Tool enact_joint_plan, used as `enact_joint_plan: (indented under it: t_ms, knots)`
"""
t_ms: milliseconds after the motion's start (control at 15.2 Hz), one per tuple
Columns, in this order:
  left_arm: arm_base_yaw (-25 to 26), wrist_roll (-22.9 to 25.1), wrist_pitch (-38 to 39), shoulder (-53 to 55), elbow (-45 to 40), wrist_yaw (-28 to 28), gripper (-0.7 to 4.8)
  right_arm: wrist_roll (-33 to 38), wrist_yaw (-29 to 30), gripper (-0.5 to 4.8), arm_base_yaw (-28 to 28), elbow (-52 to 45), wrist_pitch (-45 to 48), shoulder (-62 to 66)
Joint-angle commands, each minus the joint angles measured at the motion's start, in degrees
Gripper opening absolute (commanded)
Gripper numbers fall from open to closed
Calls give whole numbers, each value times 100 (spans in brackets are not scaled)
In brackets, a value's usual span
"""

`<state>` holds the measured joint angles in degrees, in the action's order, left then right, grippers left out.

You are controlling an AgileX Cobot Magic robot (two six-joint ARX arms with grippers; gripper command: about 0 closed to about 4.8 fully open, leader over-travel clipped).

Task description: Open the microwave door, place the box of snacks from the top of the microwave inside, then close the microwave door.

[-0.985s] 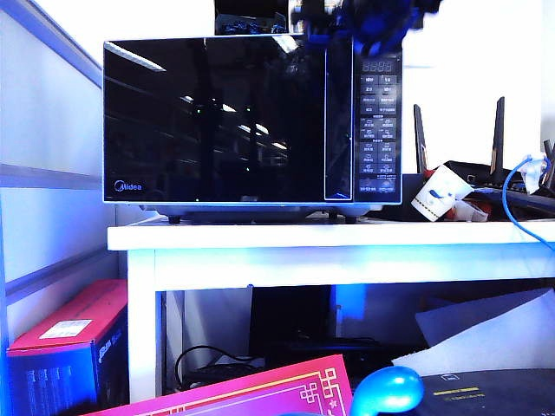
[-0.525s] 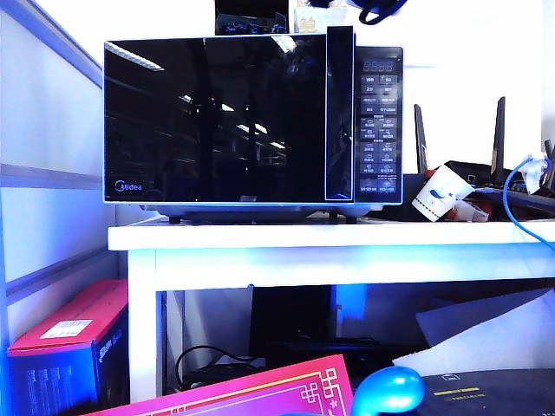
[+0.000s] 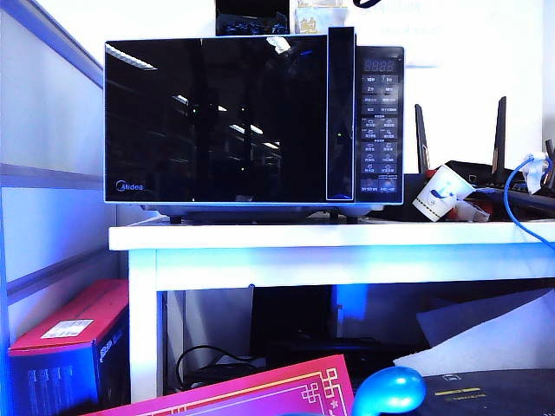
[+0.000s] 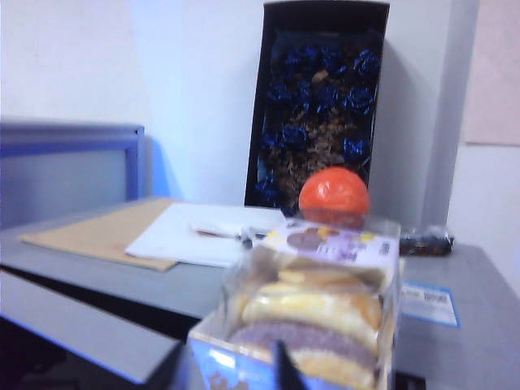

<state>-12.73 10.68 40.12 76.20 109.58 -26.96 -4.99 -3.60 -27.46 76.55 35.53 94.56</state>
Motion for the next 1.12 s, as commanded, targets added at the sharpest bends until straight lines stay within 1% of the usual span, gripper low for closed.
enact_joint_plan:
  t_ms: [66, 263, 328, 460, 525, 722, 919, 1116]
  knots:
    - [0, -11, -33, -22, 26, -28, -6, 2, -96, 135, 0, 22, -125, -17]
    - [-2, -13, -33, -22, 26, -28, -6, 4, -96, 135, 7, 59, -247, -17]
    - [0, -13, -33, -22, 26, -28, -6, 7, -94, 135, 48, 229, -645, -15]
    - [0, -13, -33, -22, 26, -28, -6, 4, -55, 135, 50, 501, -774, 55]
    - [-2, -13, -31, -22, 26, -28, -6, 4, -52, 135, 55, 601, -1014, 55]
    - [0, -13, -33, -22, 26, -28, -6, 20, -31, 135, 55, 638, -1346, 68]
    - [0, -13, -33, -22, 26, -28, -6, 50, -26, 135, 55, 658, -1392, 149]
    - [0, -13, -33, -22, 26, -28, -6, 81, 116, 135, 125, 695, -1381, 328]
